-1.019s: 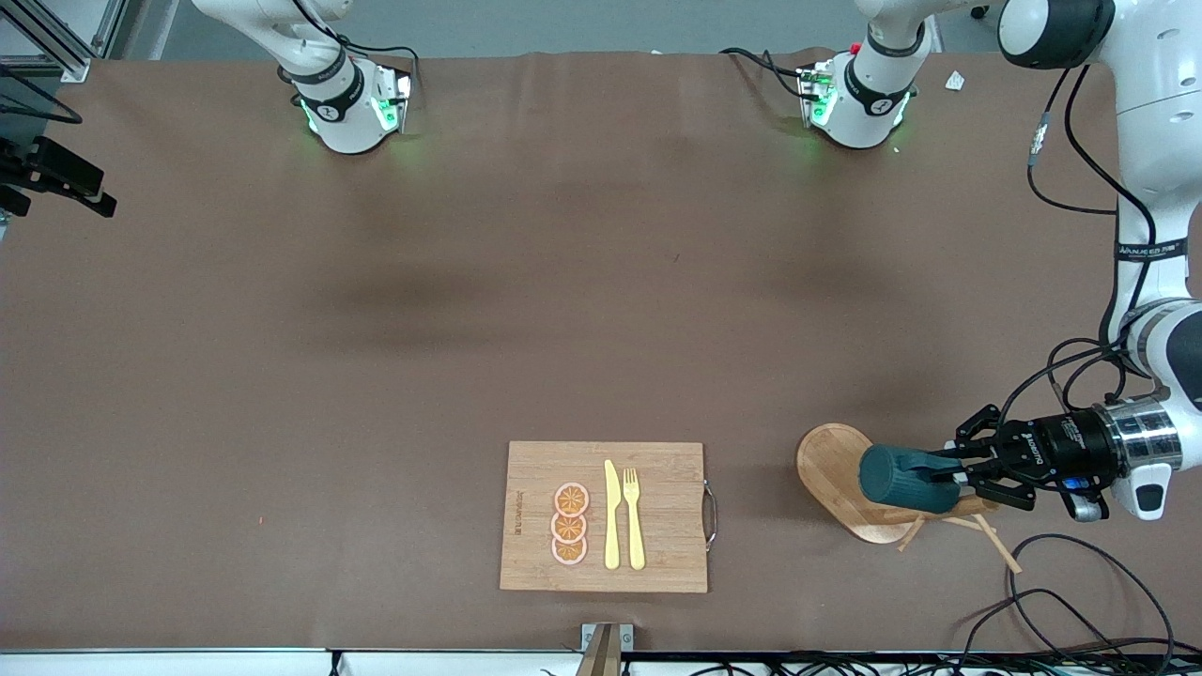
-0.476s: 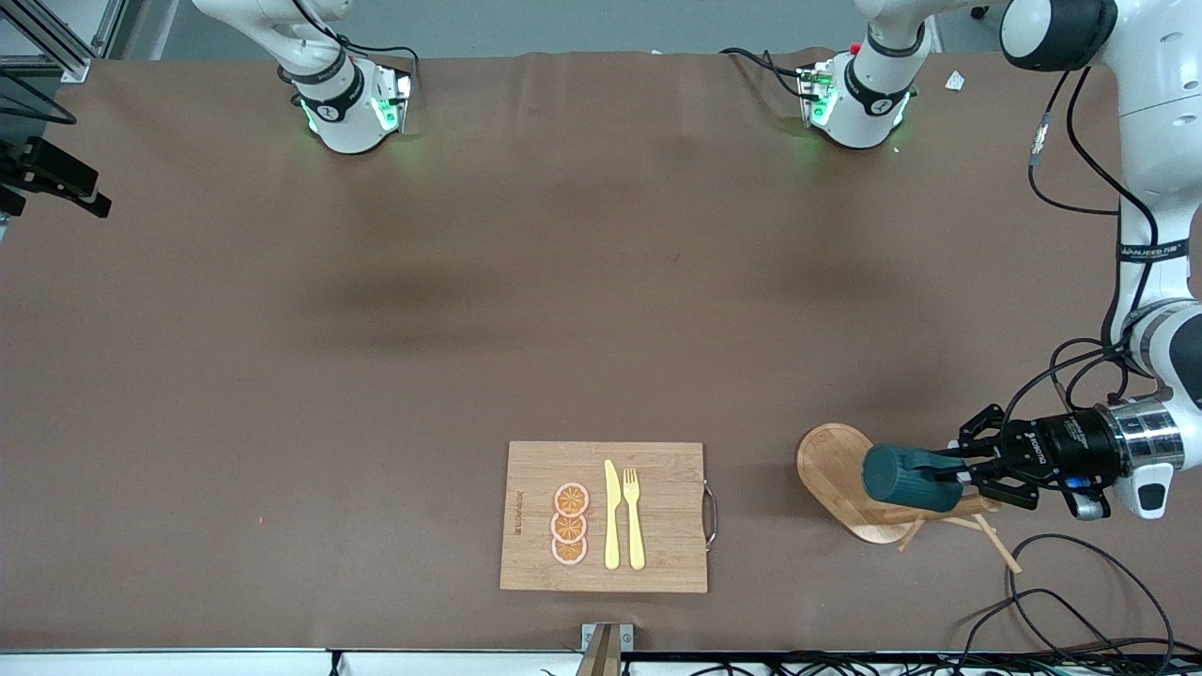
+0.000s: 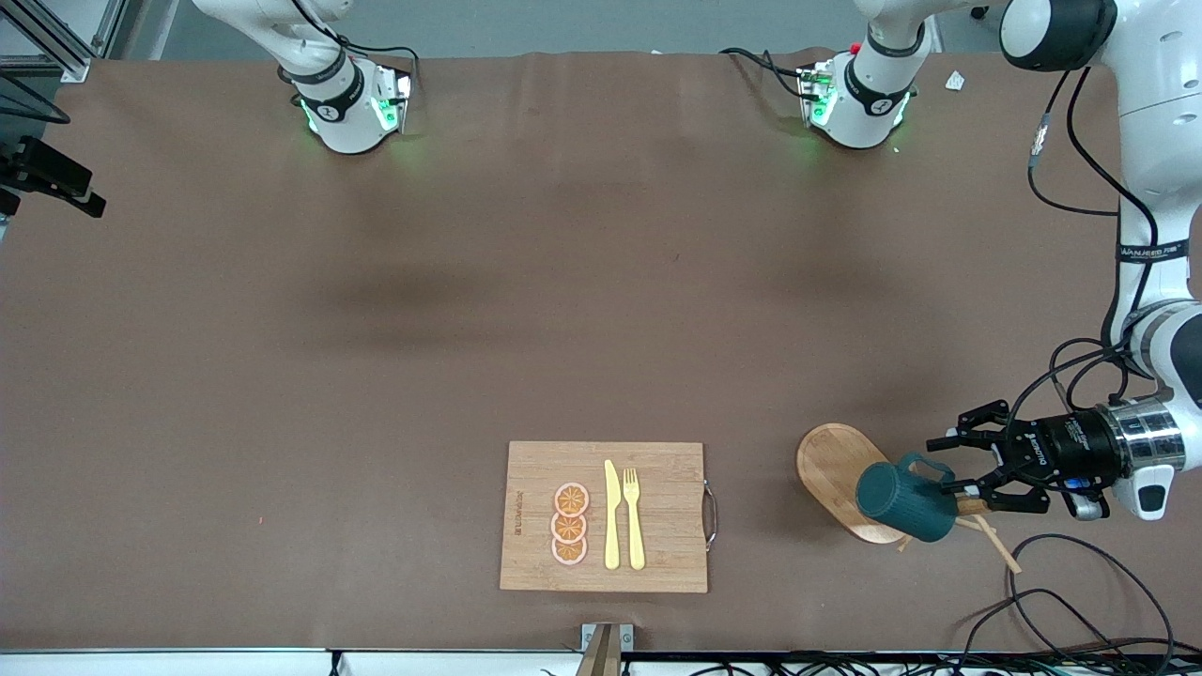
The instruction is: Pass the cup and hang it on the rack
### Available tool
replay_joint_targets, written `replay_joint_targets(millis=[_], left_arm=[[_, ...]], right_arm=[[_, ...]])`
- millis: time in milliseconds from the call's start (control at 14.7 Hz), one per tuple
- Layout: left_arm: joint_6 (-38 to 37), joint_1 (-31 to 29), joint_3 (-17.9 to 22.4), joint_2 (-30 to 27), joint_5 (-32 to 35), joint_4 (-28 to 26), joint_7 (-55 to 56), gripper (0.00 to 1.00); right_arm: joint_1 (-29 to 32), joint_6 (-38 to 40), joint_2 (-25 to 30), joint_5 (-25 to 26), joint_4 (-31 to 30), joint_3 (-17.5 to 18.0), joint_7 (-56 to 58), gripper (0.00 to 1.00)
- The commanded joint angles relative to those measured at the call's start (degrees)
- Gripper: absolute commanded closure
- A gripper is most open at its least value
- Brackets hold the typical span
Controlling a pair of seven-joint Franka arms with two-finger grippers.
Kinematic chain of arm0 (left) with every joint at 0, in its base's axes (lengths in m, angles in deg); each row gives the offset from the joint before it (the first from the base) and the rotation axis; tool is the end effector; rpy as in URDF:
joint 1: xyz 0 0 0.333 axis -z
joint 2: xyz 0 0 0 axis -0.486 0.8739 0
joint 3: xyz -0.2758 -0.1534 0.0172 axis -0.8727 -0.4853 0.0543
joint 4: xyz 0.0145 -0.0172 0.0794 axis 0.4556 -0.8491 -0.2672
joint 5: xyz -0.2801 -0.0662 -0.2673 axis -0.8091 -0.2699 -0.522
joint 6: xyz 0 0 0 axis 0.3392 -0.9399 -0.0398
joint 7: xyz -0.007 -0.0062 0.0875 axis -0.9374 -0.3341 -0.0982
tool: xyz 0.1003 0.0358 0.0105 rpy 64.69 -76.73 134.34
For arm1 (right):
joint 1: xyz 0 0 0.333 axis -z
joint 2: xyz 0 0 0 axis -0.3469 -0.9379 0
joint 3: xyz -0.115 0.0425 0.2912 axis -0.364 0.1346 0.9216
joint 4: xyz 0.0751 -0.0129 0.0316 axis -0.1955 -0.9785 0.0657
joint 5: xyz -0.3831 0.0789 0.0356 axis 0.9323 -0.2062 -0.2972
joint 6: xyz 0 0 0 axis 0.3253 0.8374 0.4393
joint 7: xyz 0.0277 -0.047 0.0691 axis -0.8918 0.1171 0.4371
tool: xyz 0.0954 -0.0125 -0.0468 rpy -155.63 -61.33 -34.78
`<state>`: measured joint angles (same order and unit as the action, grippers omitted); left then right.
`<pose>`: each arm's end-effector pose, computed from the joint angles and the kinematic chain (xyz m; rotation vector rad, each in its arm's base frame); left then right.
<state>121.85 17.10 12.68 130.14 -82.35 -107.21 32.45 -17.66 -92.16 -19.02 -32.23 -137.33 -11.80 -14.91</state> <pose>0.7387 0.0389 0.3506 1.5901 1.2522 -0.7372 0.5177 -0.0414 0.6714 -3.1215 0.0805 0.0261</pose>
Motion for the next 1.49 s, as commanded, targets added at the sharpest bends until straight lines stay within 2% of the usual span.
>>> replay_joint_targets(millis=[0, 272, 476, 611, 679, 1155, 1291, 1427], left_arm=[[-2.0, -0.1, -0.3, -1.0, -1.2, 0.2, 2.5, 0.00], [-4.7, 0.1, 0.3, -6.9, 0.8, 0.1, 3.2, 0.00], [-9.7, 0.5, -0.1, -11.8, 9.5, 0.1, 3.2, 0.01], [-11.3, 0.6, -2.0, -15.1, 15.1, 0.1, 2.8, 0.01], [-11.4, 0.6, -3.8, -16.3, 18.3, 0.1, 2.8, 0.01], [-11.8, 0.4, -22.3, -22.2, 52.0, 0.0, 2.4, 0.00], [-12.1, 0.2, -25.8, -23.3, 59.3, -0.3, 0.1, 0.00], [-13.8, 2.1, -26.3, -25.6, 65.6, -1.2, -5.3, 0.00]], right_arm=[[0.9, 0.4, -0.3, -0.6, 0.9, 0.7, 0.4, 0.00], [1.2, 0.5, -0.4, -0.7, 0.9, 0.7, 0.1, 0.00], [1.1, 0.6, -0.4, -0.6, 0.9, 0.7, 0.1, 0.00], [1.2, 0.6, -0.4, -0.6, 0.8, 0.7, 0.0, 0.00], [1.2, 0.6, -0.4, -0.6, 0.8, 0.7, -0.1, 0.00], [1.2, 0.7, -0.4, -0.6, 0.8, 0.6, -0.1, 0.00], [1.3, 0.7, -0.4, -0.6, 0.8, 0.6, -0.1, 0.00], [1.2, 0.7, -0.4, -0.6, 0.8, 0.6, -0.1, 0.00]])
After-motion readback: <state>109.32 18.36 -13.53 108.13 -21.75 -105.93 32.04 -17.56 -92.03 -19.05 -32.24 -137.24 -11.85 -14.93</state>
